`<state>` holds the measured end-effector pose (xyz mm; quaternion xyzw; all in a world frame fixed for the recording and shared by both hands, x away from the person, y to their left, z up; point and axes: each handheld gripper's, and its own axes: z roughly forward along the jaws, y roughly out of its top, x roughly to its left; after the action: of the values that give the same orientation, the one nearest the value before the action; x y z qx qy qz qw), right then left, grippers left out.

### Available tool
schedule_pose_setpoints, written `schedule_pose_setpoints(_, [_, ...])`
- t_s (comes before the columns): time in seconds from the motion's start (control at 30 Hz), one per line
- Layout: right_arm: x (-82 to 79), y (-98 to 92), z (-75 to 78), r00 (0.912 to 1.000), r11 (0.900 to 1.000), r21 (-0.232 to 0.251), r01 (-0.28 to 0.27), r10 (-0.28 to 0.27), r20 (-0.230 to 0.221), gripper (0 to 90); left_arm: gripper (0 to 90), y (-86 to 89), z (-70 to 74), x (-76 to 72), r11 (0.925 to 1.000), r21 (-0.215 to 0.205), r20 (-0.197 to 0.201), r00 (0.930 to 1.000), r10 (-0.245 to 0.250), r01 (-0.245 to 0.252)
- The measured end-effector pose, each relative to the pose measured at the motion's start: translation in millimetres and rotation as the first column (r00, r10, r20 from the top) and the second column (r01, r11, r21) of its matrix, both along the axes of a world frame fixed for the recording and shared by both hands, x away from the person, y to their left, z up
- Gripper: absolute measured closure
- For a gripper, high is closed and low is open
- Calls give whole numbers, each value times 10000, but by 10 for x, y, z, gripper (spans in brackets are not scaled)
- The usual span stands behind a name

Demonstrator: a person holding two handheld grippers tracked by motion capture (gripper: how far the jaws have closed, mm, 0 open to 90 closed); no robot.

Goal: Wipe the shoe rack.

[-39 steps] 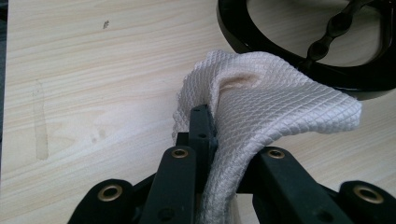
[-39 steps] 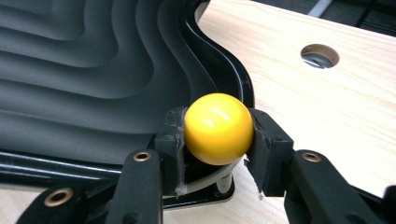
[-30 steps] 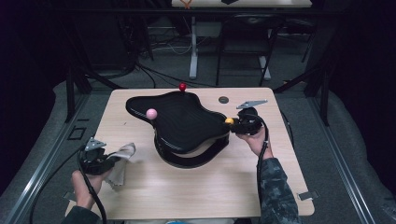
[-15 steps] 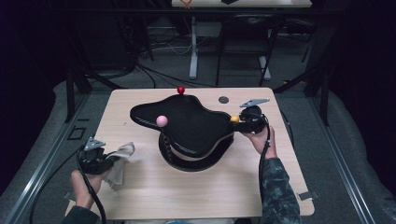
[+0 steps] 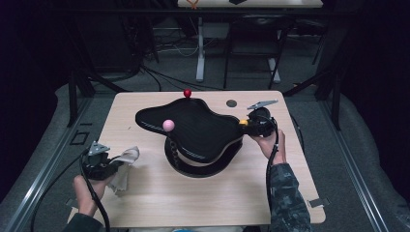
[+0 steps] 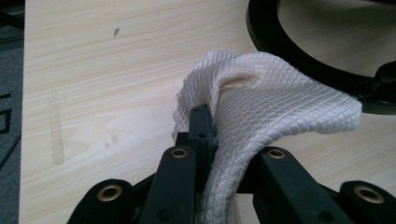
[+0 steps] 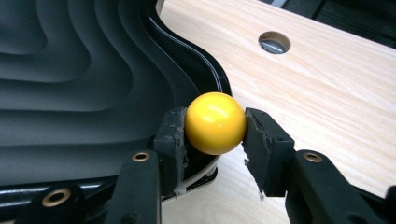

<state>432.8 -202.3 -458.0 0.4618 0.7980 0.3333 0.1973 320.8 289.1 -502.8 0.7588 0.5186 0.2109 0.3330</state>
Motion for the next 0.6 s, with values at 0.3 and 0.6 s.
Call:
schedule_pose_setpoints(0.3, [94, 11, -77, 9960, 9985, -47, 545, -540, 717, 592, 815, -29, -13, 13, 9999, 70, 19, 10000, -75, 75])
schedule_pose_setpoints(0.6, [260, -37, -153, 9918, 9981, 492, 359, -416, 1204, 595, 814, -130, -11, 65, 9995, 118, 71, 9995, -306, 305])
